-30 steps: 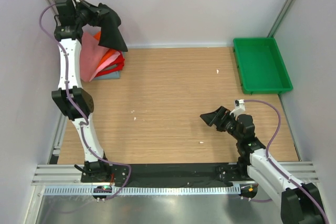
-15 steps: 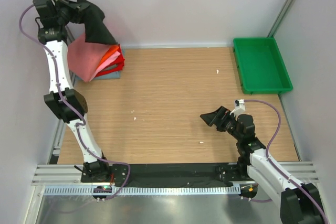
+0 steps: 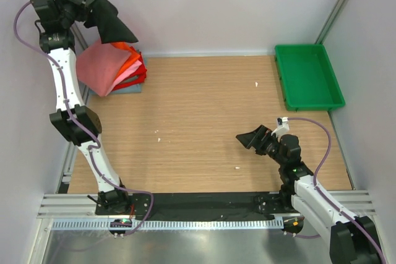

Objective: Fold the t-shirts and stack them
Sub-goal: Neatly place the folded tshirt to the corner

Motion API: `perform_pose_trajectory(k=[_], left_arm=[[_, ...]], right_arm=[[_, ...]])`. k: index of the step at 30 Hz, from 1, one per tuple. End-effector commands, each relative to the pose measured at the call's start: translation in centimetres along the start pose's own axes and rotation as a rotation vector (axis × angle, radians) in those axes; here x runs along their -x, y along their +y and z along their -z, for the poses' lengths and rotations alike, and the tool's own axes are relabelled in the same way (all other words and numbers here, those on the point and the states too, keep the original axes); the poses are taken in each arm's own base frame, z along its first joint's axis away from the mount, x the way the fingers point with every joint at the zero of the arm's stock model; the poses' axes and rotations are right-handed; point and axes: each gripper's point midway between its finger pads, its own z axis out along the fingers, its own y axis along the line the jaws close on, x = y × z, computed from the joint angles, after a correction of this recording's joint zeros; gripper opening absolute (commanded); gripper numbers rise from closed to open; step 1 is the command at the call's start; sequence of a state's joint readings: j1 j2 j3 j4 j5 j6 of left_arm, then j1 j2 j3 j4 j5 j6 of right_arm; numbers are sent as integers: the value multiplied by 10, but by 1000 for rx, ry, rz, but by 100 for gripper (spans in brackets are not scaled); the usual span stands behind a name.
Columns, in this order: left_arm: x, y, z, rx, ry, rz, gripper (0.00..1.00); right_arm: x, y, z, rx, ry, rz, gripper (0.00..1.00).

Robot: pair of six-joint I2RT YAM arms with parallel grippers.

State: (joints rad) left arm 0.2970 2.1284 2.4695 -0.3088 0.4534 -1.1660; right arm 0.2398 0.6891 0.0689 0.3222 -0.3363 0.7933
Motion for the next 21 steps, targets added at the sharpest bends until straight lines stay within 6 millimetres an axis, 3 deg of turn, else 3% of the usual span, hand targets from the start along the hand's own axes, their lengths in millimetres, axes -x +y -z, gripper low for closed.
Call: perform_pose_trajectory(k=[1, 4, 5, 7, 8, 10, 11, 16, 21], left_arm=[[20, -66, 24, -161, -66, -109, 0], [15, -56, 29, -129, -55, -181, 0], [8, -32, 24, -80, -38, -173, 0], [13, -27, 37, -58, -67, -228, 0], [6, -4, 35, -21, -52, -221, 0], [12, 17, 41, 19, -60, -231, 0], [6, 39, 41, 51, -30, -204, 0], [12, 93, 51, 117, 18, -121, 0], [21, 110, 60, 139, 22, -110, 0]], right_arm=[[9, 9, 0, 44, -35, 16, 95], [9, 10, 0, 47, -36, 16, 95], [9, 10, 0, 46, -37, 16, 95], [8, 9, 0, 47, -34, 15, 95], [10, 10, 0, 50, -37, 17, 95], [9, 9, 0, 47, -34, 13, 96], [8, 9, 0, 48, -31, 14, 95], [8, 9, 0, 47, -28, 11, 96], [7, 10, 0, 50, -20, 12, 96]])
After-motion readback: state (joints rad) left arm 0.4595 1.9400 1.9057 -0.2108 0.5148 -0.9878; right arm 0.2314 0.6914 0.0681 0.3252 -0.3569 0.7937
